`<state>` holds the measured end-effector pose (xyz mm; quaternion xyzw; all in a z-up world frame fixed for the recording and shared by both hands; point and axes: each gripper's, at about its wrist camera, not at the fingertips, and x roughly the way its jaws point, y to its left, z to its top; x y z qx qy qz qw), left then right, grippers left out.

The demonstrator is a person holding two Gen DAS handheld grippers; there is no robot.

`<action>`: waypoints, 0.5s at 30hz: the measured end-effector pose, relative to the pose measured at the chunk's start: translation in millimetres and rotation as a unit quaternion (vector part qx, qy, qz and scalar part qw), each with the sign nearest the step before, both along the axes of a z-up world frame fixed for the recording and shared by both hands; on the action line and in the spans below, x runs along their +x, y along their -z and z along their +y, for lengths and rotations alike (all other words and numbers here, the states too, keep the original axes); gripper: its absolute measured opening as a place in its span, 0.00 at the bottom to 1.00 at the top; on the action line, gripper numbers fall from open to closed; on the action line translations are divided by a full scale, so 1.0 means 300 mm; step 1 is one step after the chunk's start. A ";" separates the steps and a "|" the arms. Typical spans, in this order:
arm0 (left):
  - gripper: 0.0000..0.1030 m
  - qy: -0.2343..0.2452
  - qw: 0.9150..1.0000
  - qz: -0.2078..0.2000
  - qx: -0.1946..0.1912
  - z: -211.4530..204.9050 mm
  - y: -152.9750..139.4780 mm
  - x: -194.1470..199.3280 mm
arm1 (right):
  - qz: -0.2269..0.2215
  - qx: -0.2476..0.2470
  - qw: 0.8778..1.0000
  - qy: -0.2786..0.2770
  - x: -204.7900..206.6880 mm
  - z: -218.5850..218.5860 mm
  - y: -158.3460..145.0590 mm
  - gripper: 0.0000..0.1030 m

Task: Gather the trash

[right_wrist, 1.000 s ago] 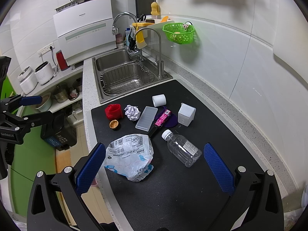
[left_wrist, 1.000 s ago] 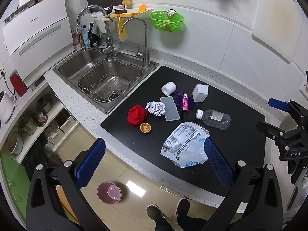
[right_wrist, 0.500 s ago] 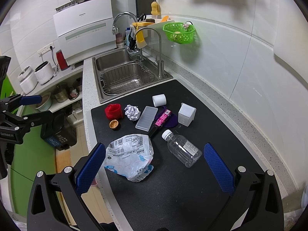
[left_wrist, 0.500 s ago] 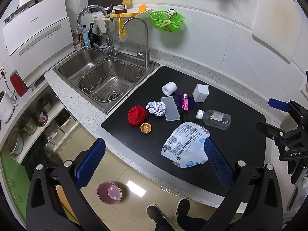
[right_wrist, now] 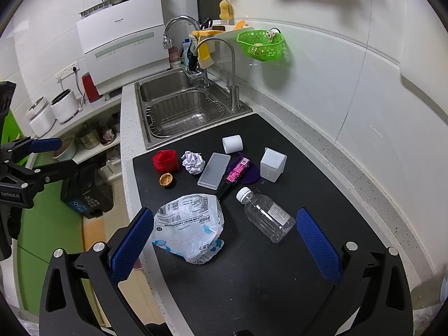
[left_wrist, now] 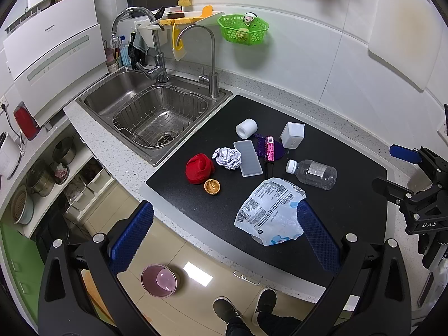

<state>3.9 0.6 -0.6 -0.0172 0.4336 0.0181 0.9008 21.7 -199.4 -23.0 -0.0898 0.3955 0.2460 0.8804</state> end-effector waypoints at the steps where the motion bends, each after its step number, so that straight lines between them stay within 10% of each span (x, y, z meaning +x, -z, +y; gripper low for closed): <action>1: 0.97 0.000 1.000 0.000 0.000 0.001 0.000 0.001 | 0.002 0.001 1.000 0.000 0.001 -0.002 0.001 0.95; 15: 0.97 -0.005 1.000 0.014 -0.021 0.011 0.059 0.046 | 0.020 -0.074 0.997 -0.002 0.136 -0.008 0.130 0.95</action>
